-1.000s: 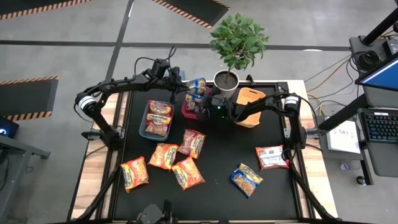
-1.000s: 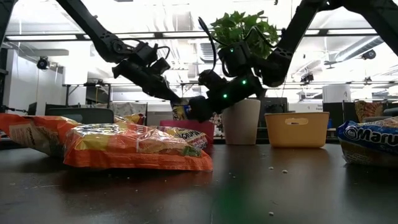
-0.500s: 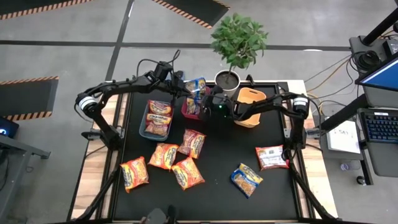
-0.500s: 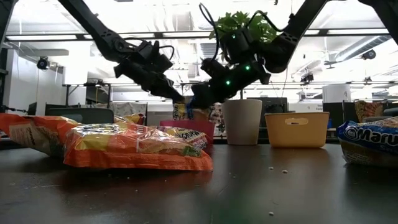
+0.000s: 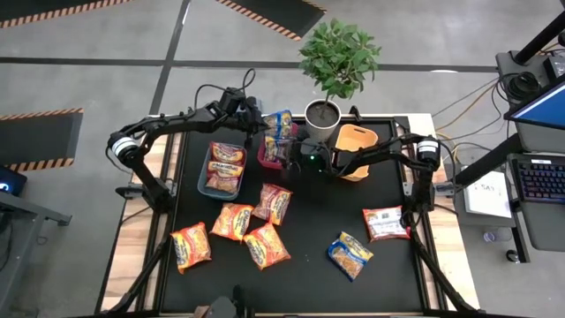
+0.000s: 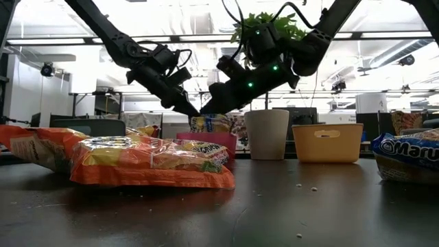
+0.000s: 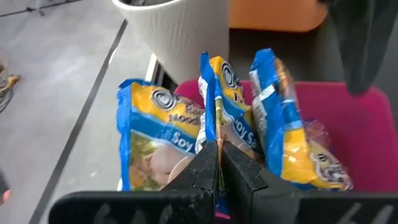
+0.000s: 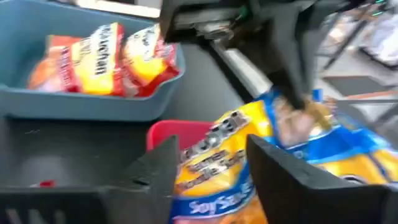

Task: Sort Maruchan noodles
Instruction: Put the top blue noodle pack into the red bin

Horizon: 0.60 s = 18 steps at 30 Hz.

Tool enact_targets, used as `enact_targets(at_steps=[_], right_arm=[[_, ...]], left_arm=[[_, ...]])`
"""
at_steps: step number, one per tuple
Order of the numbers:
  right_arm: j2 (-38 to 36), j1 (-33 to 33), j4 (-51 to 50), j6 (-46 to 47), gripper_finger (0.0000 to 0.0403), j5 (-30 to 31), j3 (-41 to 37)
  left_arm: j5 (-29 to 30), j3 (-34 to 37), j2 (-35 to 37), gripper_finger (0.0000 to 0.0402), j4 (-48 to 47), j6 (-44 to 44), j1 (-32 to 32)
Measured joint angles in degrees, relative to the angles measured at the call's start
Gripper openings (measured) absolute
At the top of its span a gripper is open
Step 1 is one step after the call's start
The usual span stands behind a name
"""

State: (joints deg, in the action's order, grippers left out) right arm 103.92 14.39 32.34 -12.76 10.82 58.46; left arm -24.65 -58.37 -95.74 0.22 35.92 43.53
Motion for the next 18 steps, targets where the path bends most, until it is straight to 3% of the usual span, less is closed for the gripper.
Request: enact_targets(at_steps=[8,15,18], right_arm=[[2.0,0.9,-2.8,1.1,0.002,-0.2,0.0],[3.8,3.2,-2.8,3.5,0.0013,0.4,0.1],[3.9,3.6,-2.6,3.8,0.0013,3.8,0.1]], left_arm=[[-4.8,0.0,0.0,0.0,0.2,0.2,-0.4],[-4.8,0.0,0.0,0.0,0.6,0.4,-1.2],[-4.6,0.0,0.0,0.0,0.9,0.5,-1.4]])
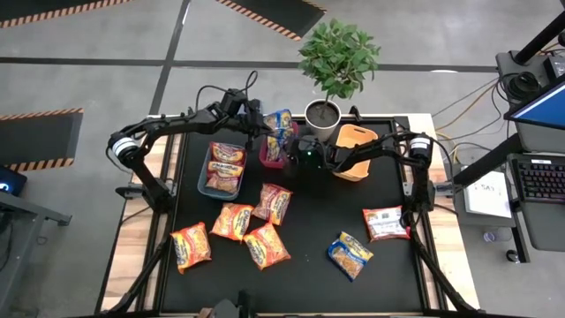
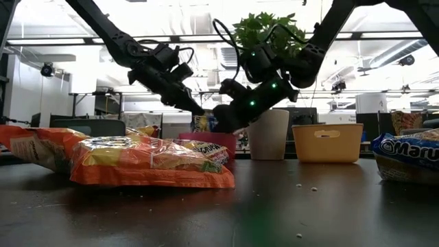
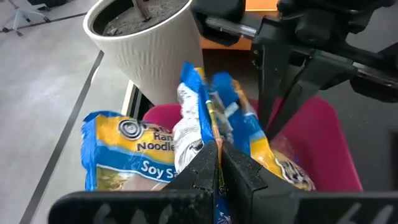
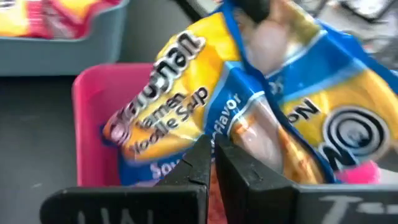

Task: Sort Maruchan noodles
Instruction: Put the top blue noodle pack into the red bin

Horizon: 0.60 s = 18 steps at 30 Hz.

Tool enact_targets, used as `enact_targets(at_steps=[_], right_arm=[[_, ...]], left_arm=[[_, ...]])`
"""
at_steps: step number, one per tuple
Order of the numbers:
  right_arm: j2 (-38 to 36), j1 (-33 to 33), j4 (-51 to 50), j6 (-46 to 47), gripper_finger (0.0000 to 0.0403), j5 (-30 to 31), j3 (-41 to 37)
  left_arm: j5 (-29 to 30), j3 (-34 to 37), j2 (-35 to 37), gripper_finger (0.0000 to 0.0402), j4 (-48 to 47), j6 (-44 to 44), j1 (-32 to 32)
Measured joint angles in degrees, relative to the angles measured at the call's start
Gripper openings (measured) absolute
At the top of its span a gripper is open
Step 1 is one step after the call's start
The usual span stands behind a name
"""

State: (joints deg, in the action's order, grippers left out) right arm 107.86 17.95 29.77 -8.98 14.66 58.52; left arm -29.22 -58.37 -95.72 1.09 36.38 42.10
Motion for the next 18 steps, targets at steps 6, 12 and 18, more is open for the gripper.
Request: enact_targets(at_steps=[6,12,18], right_arm=[[0.1,0.0,2.2,-1.6,0.0013,1.9,0.3],[0.0,-1.0,1.8,-1.5,0.0013,1.9,0.3],[-2.6,-2.5,-0.2,0.0,0.0013,1.9,0.3]], left_arm=[[0.4,0.0,0.1,0.0,1.1,-0.7,-0.1],[6.3,0.0,0.8,0.0,0.4,-1.3,-0.1],[9.1,0.0,3.2,0.0,-2.2,-1.3,-0.1]])
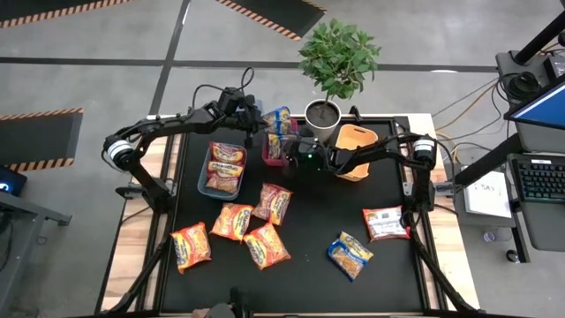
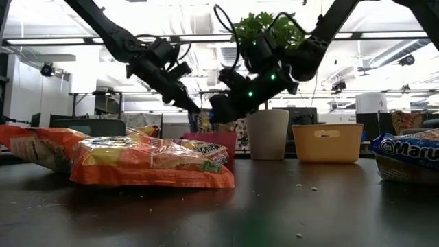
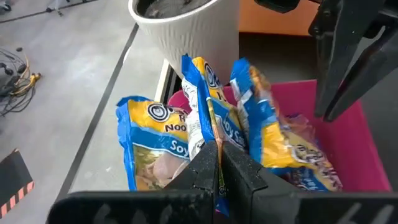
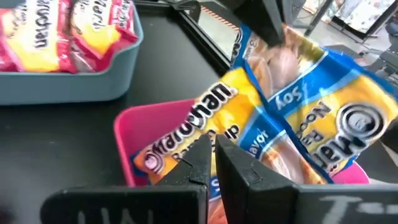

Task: Sort Maruchan noodles
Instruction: Put the top blue noodle pack into the red bin, then put the orange noodle pack into the yellow bin

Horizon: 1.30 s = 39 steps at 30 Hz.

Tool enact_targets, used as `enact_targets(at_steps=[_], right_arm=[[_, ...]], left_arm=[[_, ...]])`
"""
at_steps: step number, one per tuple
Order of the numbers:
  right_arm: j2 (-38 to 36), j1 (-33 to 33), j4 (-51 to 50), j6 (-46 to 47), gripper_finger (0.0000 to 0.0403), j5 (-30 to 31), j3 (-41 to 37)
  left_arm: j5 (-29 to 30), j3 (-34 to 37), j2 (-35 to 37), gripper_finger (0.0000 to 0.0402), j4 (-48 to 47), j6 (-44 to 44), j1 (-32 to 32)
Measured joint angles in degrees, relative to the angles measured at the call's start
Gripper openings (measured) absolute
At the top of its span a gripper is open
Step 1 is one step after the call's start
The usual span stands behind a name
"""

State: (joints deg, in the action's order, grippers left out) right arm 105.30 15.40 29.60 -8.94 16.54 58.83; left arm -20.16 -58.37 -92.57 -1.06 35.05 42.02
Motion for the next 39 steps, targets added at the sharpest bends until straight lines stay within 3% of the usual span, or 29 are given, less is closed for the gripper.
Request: enact_targets(at_steps=[10,20,24,30,35,39], right_arm=[[-9.6,-4.0,-13.1,5.0,0.0013,0.0,0.0],[-14.3,-8.4,-17.4,7.0,0.0013,0.0,0.0],[-14.5,-9.6,-18.1,8.2,0.0013,0.0,0.0],[-16.6,-9.9,-25.8,14.4,0.0013,0.0,0.0],[-21.1,-9.9,-40.6,25.4,0.0013,-1.6,0.0],[-25.0,-9.9,-53.6,38.0,0.0013,-8.2,0.0]], left_arm=[[-1.2,0.0,6.6,0.0,-3.3,-2.2,0.0],[-2.9,0.0,-0.6,0.0005,2.1,-3.0,-2.4],[-2.9,-1.0,-2.2,0.0032,2.7,-3.7,-2.4],[-2.9,-2.2,-1.9,0.0104,1.0,-4.1,-2.3],[-4.0,-3.0,1.0,0.0149,-3.2,-3.9,-2.7],[-10.9,-2.9,2.8,0.0157,-4.6,-5.4,-3.4]])
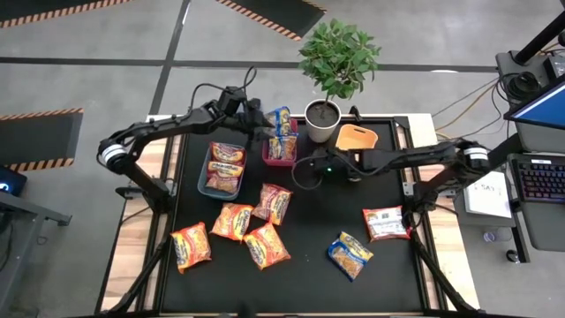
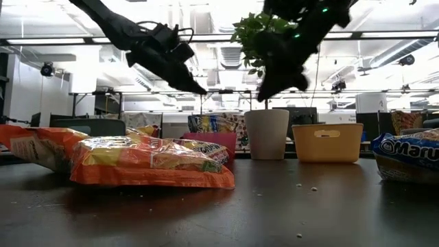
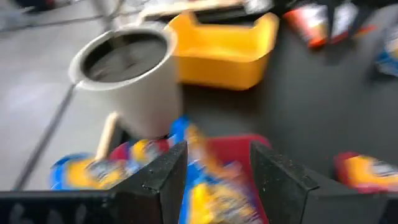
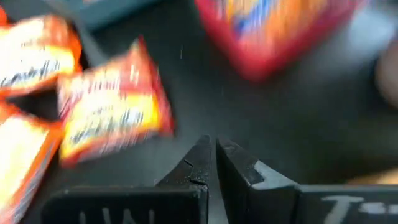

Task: Sort Maruchan noodles
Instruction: Put the orange noodle pack into the yellow bin

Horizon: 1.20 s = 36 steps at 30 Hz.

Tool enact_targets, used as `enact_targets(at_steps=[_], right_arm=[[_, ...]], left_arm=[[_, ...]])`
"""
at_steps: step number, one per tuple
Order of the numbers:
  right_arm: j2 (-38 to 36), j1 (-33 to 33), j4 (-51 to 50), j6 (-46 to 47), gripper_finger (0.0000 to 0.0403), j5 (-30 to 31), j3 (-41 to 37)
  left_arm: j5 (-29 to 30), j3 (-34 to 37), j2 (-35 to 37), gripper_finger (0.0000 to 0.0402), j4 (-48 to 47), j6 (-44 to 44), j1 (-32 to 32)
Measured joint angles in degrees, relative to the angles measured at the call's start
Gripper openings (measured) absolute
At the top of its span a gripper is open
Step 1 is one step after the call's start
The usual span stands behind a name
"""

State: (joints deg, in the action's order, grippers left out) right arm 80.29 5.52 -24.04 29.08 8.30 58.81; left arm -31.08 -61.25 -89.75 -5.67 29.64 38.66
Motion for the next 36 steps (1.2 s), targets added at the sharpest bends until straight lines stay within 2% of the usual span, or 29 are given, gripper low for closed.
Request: enact_targets(at_steps=[4,11,18,21,28,36], right_arm=[[-2.2,-0.8,-11.1,13.5,0.0013,-7.5,0.0],[-3.6,-6.4,-24.6,24.4,0.0013,-17.4,0.0],[-4.1,-10.2,-50.7,33.4,0.0013,-19.2,0.0],[-4.0,-11.5,-58.2,37.8,0.0013,-18.8,-1.2],[-3.4,-16.6,-55.6,42.5,0.0013,-20.8,-5.8],[-3.1,-23.1,-40.3,49.2,0.0013,-20.7,-11.3]], left_arm=[[-6.5,0.1,0.6,0.0154,-1.1,-1.1,-0.4],[-7.0,0.3,1.2,0.0136,-5.2,-4.2,-3.7],[-6.9,0.4,2.6,0.0115,-4.8,-4.3,-10.3],[-5.2,0.4,3.6,0.011,-4.1,-4.3,-12.3],[-4.0,0.8,4.6,0.0106,-4.1,-6.3,-15.0],[-3.9,1.1,6.1,0.0106,-5.0,-7.9,-19.3]])
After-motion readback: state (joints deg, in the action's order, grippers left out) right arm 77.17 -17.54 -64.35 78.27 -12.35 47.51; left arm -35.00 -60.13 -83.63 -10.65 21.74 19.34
